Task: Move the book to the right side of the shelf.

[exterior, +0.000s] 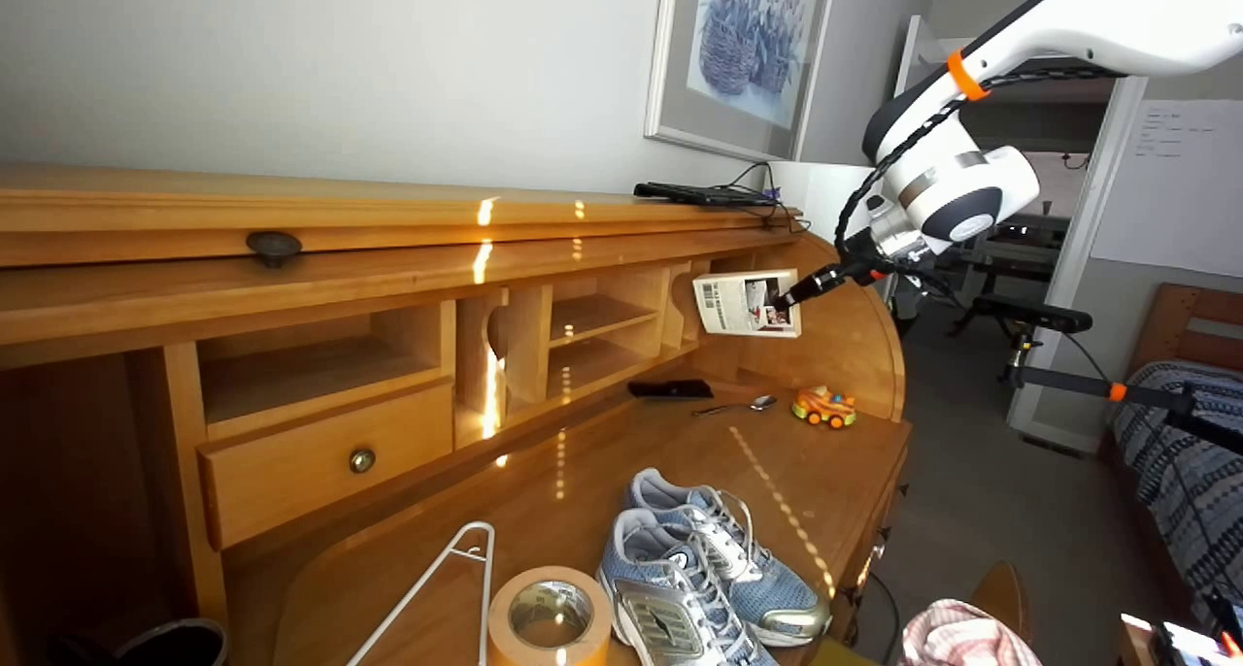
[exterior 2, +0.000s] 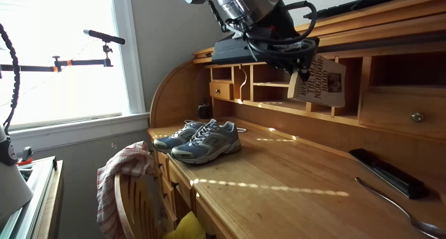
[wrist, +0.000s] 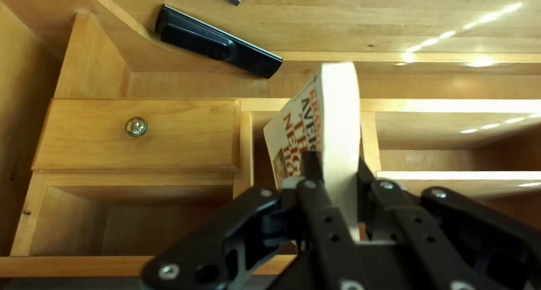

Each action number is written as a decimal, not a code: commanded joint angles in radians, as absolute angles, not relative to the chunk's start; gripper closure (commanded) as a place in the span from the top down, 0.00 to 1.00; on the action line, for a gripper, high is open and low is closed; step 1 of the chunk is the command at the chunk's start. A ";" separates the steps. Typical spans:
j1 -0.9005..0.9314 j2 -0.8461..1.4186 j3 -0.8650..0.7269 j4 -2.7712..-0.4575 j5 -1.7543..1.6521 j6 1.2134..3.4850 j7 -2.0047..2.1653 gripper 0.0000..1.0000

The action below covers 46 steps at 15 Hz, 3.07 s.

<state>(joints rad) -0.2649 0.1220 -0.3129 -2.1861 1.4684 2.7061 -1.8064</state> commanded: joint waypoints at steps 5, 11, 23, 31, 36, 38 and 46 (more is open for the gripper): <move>-0.283 0.212 -0.319 -2.075 1.471 2.638 -1.792 0.05; -0.295 0.298 -0.315 -1.992 1.472 2.578 -1.789 0.05; -0.296 0.450 -0.290 -1.842 1.524 2.583 -1.819 0.05; -0.297 0.512 -0.269 -1.773 1.544 2.588 -1.837 0.05; -0.295 0.542 -0.264 -1.747 1.573 2.594 -1.843 0.05; -0.295 0.554 -0.261 -1.737 1.583 2.593 -1.847 0.05; -0.292 0.600 -0.254 -1.692 1.617 2.599 -1.861 0.05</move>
<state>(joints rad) -0.2849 0.5638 -0.2645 -1.7254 1.5911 2.6050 -1.8346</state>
